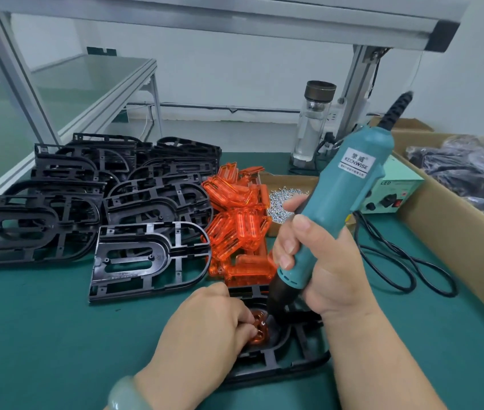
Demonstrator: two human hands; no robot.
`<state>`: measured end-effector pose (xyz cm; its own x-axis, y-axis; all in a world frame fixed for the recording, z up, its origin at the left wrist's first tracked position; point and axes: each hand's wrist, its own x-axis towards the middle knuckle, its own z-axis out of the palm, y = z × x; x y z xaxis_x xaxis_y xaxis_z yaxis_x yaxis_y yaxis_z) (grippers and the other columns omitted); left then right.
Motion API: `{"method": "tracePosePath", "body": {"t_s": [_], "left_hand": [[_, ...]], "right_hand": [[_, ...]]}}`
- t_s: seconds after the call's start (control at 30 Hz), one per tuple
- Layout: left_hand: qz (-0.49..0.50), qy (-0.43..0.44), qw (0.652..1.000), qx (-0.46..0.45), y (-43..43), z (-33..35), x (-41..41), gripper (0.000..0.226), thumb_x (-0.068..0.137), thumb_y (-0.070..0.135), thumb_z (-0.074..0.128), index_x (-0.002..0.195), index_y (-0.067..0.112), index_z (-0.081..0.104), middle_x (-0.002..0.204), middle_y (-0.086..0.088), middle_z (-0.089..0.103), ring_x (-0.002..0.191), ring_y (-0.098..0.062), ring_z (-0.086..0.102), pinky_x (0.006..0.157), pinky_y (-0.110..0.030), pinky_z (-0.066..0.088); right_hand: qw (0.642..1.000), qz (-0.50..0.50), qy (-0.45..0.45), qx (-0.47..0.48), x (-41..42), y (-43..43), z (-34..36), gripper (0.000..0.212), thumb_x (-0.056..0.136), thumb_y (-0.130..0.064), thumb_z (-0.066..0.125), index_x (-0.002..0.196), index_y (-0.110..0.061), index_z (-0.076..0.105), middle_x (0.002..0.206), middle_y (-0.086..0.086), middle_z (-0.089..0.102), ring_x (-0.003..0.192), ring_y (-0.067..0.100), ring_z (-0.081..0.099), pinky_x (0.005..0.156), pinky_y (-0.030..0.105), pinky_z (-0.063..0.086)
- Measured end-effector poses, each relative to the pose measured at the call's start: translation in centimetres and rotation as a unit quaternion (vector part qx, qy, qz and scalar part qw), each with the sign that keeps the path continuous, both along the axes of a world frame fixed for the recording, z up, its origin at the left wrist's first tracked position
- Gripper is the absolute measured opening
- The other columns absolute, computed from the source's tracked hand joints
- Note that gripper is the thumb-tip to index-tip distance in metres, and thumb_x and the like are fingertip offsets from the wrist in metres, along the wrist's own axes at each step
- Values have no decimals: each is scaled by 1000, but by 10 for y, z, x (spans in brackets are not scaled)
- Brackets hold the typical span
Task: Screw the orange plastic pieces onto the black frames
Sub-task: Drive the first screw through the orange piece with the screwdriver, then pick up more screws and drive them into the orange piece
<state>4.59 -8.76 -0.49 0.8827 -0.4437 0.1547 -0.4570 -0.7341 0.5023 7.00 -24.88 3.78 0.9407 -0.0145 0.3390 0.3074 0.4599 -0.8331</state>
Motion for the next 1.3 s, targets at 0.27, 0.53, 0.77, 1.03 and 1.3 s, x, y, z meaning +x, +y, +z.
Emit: {"method": "tracePosePath", "body": {"t_s": [0.27,0.53,0.77,1.03,1.3], "left_hand": [[-3,23,997,76,-5,6,6,27,88,50,53,112,41,62,89,12,38,102,-7,45,85,-23,43],[4,19,994,104,-5,9,9,30,89,53,49,116,45,57,91,15,35,110,-1,41,91,-20,41],[-33,24,992,117,-3,16,14,31,91,54,44,118,47,56,90,17,36,106,0,46,88,-12,34],[-22,-10,997,74,0,43,32,20,87,51,48,101,46,61,93,24,59,90,7,54,81,-8,40],[-16,-71,997,-22,-77,65,113,34,93,23,52,126,27,58,118,8,65,109,-8,56,89,-13,35]], "right_hand": [[1000,-1,-7,-2,1,0,-1,25,73,-23,66,96,-14,61,54,2,46,41,15,44,48,25,40],[997,-54,-14,-50,2,8,6,13,75,-25,66,88,-26,65,56,1,48,44,17,46,50,26,42],[995,-64,30,72,13,-24,28,20,77,-21,69,95,-15,61,55,-2,48,43,11,45,46,22,40],[959,-50,134,243,18,-48,-11,23,81,-31,55,95,-14,58,55,-5,42,41,7,41,44,21,42],[944,-17,151,294,20,-52,-21,24,78,-30,58,94,-13,61,56,-3,41,40,8,41,43,23,43]]}}
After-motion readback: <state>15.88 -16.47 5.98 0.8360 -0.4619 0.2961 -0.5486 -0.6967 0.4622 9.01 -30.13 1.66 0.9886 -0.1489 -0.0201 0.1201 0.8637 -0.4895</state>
